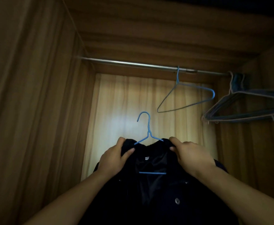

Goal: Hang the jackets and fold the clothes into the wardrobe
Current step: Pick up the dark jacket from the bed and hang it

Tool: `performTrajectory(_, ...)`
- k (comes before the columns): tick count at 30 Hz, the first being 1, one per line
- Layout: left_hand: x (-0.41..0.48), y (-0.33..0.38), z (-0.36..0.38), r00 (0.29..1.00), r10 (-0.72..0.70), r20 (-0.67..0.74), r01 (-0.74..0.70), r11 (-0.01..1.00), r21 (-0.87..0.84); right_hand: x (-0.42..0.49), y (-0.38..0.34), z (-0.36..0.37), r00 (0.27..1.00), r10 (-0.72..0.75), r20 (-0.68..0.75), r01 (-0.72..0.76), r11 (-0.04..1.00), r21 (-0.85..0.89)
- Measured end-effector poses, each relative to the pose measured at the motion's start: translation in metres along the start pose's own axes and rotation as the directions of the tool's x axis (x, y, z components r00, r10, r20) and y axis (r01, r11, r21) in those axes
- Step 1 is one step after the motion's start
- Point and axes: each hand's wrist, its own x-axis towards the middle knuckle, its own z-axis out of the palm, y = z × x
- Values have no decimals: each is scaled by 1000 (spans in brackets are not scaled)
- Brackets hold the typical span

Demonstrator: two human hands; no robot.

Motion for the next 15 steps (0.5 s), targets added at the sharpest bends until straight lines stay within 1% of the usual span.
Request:
performTrajectory(8,95,30,-43,992,87,-91,-88,996,-5,54,-18,-81,990,61,-131,-81,985,-155)
performTrajectory(11,125,44,-52,989,101,-106,-101,995,7,72,-19,-103,982,81,-172,-113,975,-189)
performTrajectory(15,162,60,-53,991,83,-109,-81,997,19,99,-17,-121,971,112,-212,-160,961,-226)
